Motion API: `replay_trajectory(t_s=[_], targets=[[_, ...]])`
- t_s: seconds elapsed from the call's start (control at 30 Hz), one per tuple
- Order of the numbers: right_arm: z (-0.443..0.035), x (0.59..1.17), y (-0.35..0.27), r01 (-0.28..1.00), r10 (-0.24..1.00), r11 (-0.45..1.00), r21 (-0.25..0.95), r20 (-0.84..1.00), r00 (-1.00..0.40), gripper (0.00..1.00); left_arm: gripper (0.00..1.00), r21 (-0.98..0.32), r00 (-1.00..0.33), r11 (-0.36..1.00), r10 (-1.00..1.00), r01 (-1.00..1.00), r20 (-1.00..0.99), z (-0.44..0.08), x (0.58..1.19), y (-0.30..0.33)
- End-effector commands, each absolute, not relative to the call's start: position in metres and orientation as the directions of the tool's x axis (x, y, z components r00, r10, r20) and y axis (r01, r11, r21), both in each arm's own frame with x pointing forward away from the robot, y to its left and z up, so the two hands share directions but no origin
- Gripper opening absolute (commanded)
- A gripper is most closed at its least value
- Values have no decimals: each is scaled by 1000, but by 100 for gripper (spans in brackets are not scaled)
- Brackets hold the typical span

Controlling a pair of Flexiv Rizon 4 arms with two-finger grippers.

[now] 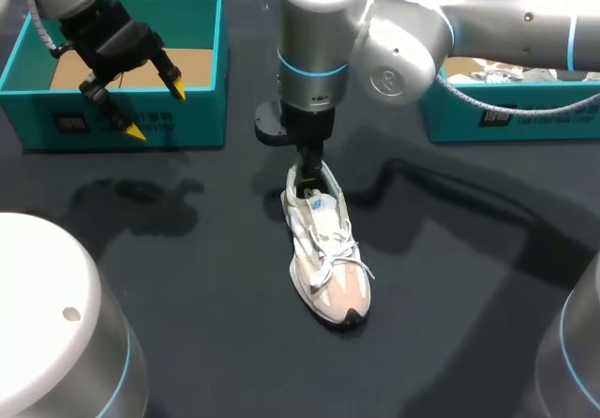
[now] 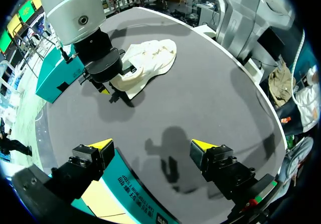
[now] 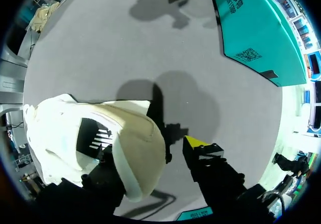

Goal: Take the shoe out of the shoebox, open the shoe tongue, remove and reinsert the insole, then place the shoe into the shoebox

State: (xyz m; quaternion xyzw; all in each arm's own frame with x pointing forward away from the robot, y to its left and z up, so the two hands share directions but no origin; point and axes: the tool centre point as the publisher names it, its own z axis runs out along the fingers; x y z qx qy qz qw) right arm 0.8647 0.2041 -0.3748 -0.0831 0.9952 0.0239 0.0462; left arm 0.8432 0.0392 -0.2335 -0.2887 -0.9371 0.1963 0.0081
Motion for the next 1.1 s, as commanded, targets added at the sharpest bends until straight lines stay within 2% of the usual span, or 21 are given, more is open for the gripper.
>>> replay_trajectory(t_s=[0.03,0.5,0.77,1.1], targets=[[-375,864,205,-164,-160,986,36,-100,-982,0,100,-371,-833,756,545,539,-98,-233,843,40],[-359,854,201,-123,-118,992,42,-105,-987,0,100,-371,-833,756,545,539,-98,-233,843,40],[-311,854,180,-84,-81,996,16,-135,-988,0,100,-371,-833,756,545,539,-98,-233,843,40],[-236,886,123,-20,-21,1000,-9,-193,-981,0,100,-371,-833,756,545,539,-98,-233,843,40]])
